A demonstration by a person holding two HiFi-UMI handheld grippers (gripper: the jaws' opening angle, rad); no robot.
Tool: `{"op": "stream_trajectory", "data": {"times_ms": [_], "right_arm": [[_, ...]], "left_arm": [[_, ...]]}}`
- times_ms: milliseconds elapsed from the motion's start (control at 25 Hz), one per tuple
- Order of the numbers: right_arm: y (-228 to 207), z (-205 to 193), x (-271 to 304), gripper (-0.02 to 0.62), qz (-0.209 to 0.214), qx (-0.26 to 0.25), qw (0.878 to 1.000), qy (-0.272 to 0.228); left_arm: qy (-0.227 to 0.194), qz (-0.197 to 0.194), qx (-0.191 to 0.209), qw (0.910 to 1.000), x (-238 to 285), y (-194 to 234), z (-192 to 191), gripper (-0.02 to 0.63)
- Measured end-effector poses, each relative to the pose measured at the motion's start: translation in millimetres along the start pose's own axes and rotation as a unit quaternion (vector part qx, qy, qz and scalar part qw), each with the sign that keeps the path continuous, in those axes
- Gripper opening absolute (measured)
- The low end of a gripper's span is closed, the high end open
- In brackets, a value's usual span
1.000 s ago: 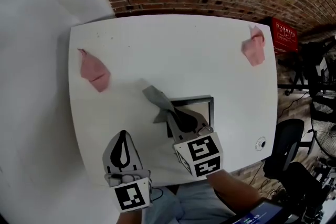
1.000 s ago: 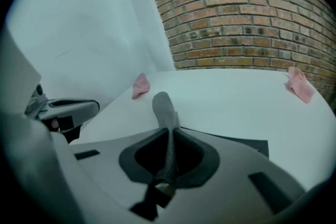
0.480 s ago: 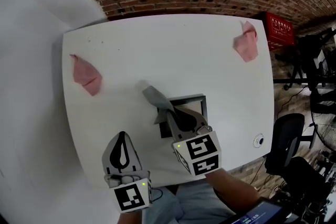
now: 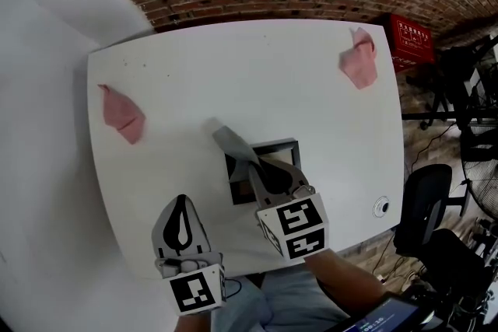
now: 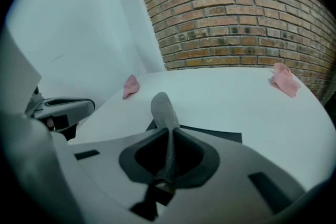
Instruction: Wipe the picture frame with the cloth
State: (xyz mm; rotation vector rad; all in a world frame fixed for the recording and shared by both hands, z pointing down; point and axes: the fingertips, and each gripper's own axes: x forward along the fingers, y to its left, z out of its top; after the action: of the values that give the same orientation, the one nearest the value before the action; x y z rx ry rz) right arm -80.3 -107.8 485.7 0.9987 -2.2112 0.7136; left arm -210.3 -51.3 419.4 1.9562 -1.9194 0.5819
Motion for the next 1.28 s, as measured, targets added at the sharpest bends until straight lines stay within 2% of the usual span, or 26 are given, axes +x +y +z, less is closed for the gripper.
{"op": "stream_trajectory", "data": {"times_ms": [1280], "right_arm": [[-51,-8,-18,0.034,-0.024,0.036,0.999,-0.006]], "left_arm": [[0.0,-0.036,0.025,0.999,24,-48,15,0.009]]}}
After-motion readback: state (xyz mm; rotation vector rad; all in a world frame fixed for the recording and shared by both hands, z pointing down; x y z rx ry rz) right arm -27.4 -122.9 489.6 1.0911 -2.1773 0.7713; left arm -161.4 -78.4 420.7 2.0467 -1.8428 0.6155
